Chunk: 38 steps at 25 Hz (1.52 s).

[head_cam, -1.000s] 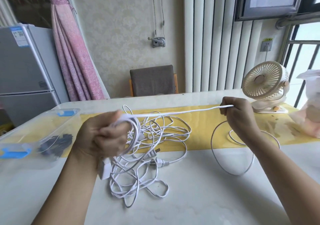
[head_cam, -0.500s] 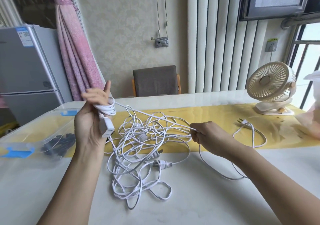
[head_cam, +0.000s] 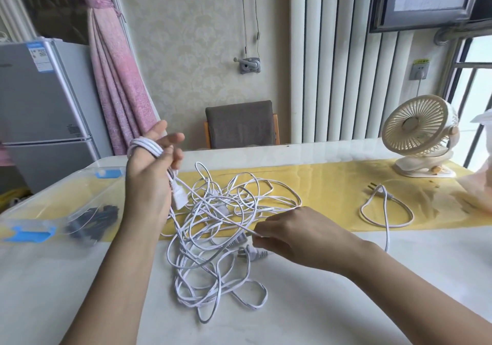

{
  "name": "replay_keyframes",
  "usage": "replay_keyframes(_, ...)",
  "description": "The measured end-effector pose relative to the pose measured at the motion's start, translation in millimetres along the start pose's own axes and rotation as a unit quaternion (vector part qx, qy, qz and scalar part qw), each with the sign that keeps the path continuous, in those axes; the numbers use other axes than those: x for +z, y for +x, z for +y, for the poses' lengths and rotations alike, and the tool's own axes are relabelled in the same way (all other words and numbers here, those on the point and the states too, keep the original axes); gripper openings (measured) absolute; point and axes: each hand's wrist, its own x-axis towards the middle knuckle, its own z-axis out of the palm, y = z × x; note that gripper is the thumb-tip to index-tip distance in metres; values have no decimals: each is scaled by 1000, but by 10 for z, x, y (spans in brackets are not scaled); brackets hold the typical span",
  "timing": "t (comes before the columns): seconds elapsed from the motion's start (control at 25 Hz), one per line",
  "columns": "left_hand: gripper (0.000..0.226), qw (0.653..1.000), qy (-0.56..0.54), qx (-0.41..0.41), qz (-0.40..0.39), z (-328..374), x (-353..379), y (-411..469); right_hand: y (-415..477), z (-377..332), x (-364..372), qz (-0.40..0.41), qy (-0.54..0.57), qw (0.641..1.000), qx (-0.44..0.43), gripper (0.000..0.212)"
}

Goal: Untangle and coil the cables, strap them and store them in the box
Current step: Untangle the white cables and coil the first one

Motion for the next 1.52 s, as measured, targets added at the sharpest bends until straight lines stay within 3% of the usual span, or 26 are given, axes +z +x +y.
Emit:
replay_keyframes(0.04,38,994,98,46,-26,-36,9,-33,7,-23,5,15,-6,1000,-10,34)
replay_keyframes(0.12,26,950,270,129,-88,-125,8,-88,11,-38,-14,48,-4,999,-15,31)
replay_keyframes(0.24,16,879,403,176,-182,-237,-5,-155,11,-56,-66,97,21,995,-22,22)
replay_keyframes(0.48,22,839,442,-12,-317,-206,83,-271,-19,138,-263,314,67,945,70,21)
replay_keyframes(0.56,40,837,430,-71,-332,-152,134,-305,-58,238,-321,348,59,931,90,24)
replay_keyframes(0.64,63,839,382,-153,-356,-83,162,-319,-100,317,-387,377,40,919,107,24)
replay_keyframes(0.72,67,820,326,-254,-395,3,158,-325,-158,422,-455,408,16,903,130,19)
replay_keyframes(0.92,41,696,172,-421,-556,190,128,-383,-261,673,-426,372,-15,916,150,27)
replay_keyframes(1.2,41,611,-216,-511,-565,78,126,-308,-274,761,-323,369,-24,913,171,33)
replay_keyframes(1.36,35,658,-364,-454,-478,99,138,-250,-223,713,-194,313,-22,934,172,32)
replay_keyframes(1.52,28,735,-452,-397,-312,32,53,-132,-195,693,-38,201,-52,960,190,18)
